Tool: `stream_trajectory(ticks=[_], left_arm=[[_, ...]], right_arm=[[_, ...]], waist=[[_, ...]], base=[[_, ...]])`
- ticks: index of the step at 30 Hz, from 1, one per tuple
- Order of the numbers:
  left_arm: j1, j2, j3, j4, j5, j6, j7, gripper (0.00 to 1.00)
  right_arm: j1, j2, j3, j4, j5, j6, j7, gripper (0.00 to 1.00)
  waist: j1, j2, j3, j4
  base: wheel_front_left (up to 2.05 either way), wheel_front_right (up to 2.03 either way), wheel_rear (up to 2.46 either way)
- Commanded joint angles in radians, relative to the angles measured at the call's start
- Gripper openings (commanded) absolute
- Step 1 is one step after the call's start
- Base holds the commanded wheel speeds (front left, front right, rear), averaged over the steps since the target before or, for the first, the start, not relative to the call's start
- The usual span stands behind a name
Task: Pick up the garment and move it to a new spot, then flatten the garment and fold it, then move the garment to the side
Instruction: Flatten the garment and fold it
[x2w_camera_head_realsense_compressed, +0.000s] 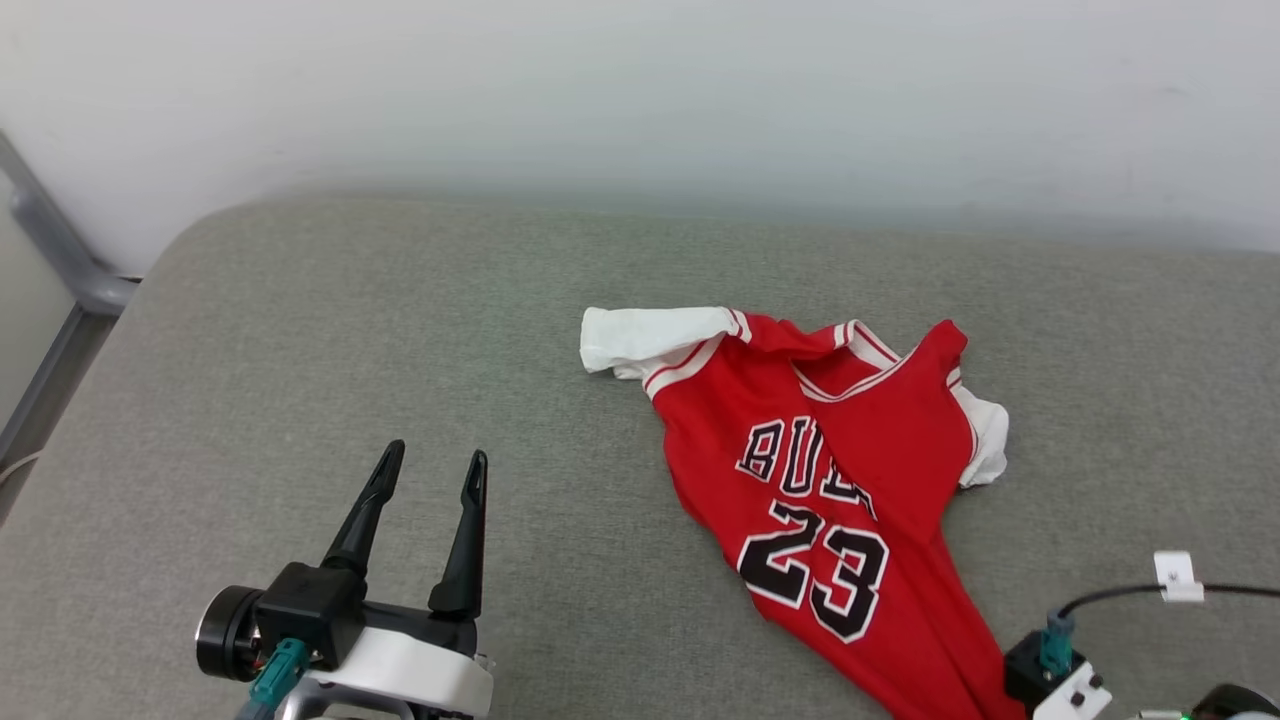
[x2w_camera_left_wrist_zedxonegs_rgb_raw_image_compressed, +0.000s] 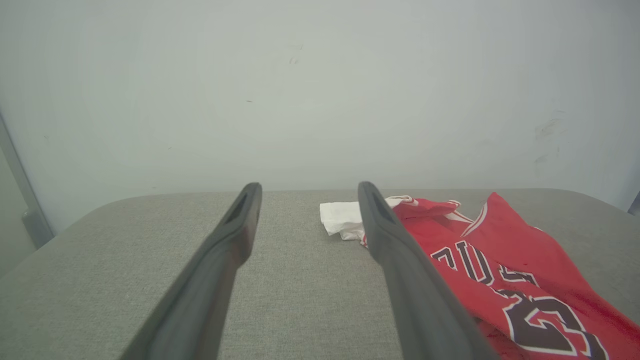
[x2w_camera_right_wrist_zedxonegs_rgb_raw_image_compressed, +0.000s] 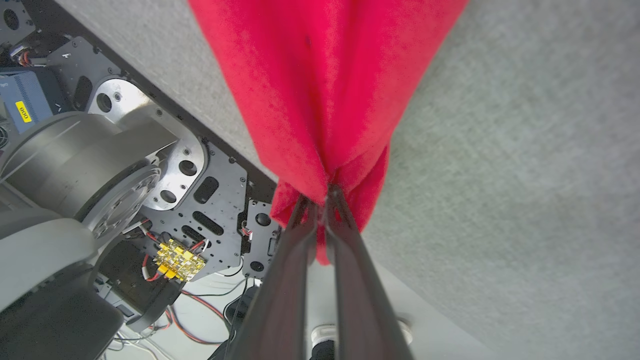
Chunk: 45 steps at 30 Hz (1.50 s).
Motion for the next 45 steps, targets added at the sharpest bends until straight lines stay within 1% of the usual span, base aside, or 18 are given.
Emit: stream_trajectory(ticks=[1, 3, 4, 5, 6, 11, 15, 20, 21, 24, 27, 29, 32, 36, 39, 42, 45], left_arm=[[0.008, 0.006, 0.003, 0.001, -0.006, -0.002, -0.003, 1.0], [0.008, 0.008, 0.003, 0.002, -0.008, -0.002, -0.003, 1.0], [0.008, 0.011, 0.002, 0.005, -0.01, -0.002, -0.003, 1.0], [0.007, 0.012, 0.001, 0.006, -0.011, -0.002, -0.003, 1.0], [0.005, 0.014, 0.0, 0.007, -0.012, -0.002, -0.003, 1.0], [-0.007, 0.018, -0.003, 0.008, -0.015, -0.002, -0.003, 1.0], [-0.013, 0.019, -0.008, 0.003, -0.024, -0.002, -0.003, 1.0], [-0.015, 0.018, -0.018, -0.002, -0.036, -0.002, -0.003, 1.0], [-0.016, 0.023, -0.03, 0.005, -0.041, -0.002, -0.003, 1.0], [-0.029, 0.041, -0.035, 0.014, -0.041, -0.002, -0.003, 1.0], [-0.056, 0.067, -0.043, 0.042, -0.039, -0.002, -0.003, 1.0], [-0.096, 0.103, -0.076, 0.084, -0.031, -0.002, -0.001, 1.0], [-0.188, 0.169, -0.135, 0.147, -0.038, -0.002, 0.081, 1.0], [-0.336, 0.24, -0.21, 0.226, -0.086, -0.002, 0.244, 1.0], [-0.439, 0.283, -0.253, 0.285, -0.121, -0.001, 0.347, 1.0], [-0.526, 0.318, -0.279, 0.335, -0.118, -0.001, 0.398, 1.0], [-0.565, 0.331, -0.296, 0.365, -0.105, -0.001, 0.404, 1.0]], right_arm=[[0.029, 0.005, -0.015, -0.011, -0.007, -0.001, 0.005, 0.0], [0.06, 0.02, -0.045, -0.028, -0.025, -0.001, -0.001, 0.0], [0.064, 0.032, -0.065, -0.041, -0.04, -0.001, -0.029, 0.0], [0.066, 0.051, -0.089, -0.048, -0.056, -0.001, -0.063, 0.2], [0.072, 0.067, -0.104, -0.05, -0.066, -0.001, -0.09, 1.0], [0.053, 0.152, -0.214, -0.073, -0.098, -0.001, -0.262, 1.0], [0.037, 0.213, -0.323, -0.074, -0.146, -0.001, -0.457, 1.0], [0.054, 0.33, -0.471, -0.046, -0.24, -0.001, -0.737, 1.0], [0.067, 0.405, -0.54, -0.035, -0.301, -0.001, -0.886, 1.0], [0.067, 0.467, -0.578, -0.038, -0.348, -0.001, -0.99, 1.0], [0.048, 0.505, -0.592, -0.046, -0.388, -0.001, -1.05, 1.0], [0.036, 0.525, -0.603, -0.049, -0.403, -0.001, -1.069, 1.0], [0.023, 0.546, -0.621, -0.056, -0.422, -0.001, -1.088, 1.0], [0.014, 0.568, -0.636, -0.054, -0.436, -0.001, -1.112, 1.0], [0.014, 0.58, -0.634, -0.042, -0.445, -0.001, -1.127, 1.0], [0.005, 0.589, -0.625, -0.031, -0.45, -0.001, -1.144, 1.0], [-0.002, 0.595, -0.624, -0.024, -0.451, -0.001, -1.155, 1.0]], waist=[[0.0, -0.0001, 0.0, -0.01], [0.0, -0.0001, 0.002, -0.022], [0.0, -0.0001, 0.003, -0.028], [0.0, -0.0001, 0.004, -0.035], [0.0, -0.0001, 0.004, -0.042], [0.0, -0.0001, 0.004, -0.072], [0.0, -0.0001, 0.005, -0.09], [0.0, -0.0001, 0.017, -0.11], [0.0, -0.0001, 0.035, -0.124], [0.0, -0.0001, 0.062, -0.145], [0.0, -0.0001, 0.095, -0.174], [0.0, -0.0001, 0.119, -0.193], [0.0, -0.0001, 0.163, -0.223], [0.0, -0.0001, 0.218, -0.259], [0.0, -0.0001, 0.252, -0.278], [0.0, -0.0001, 0.282, -0.294], [0.0, -0.0001, 0.295, -0.3]], base=[[0.0, 0.0, 0.0], [0.0, 0.0, 0.0], [0.0, 0.0, 0.0], [0.0, 0.0, 0.0], [0.0, 0.0, 0.0], [0.0, 0.0, 0.0], [0.0, 0.0, 0.0], [0.0, 0.0, 0.0], [0.0, 0.0, 0.0], [0.0, 0.0, 0.0], [0.0, 0.0, 0.0], [0.0, 0.0, 0.0], [0.0, 0.0, 0.0], [0.0, 0.0, 0.0], [0.0, 0.0, 0.0], [0.0, 0.0, 0.0], [0.0, 0.0, 0.0]])
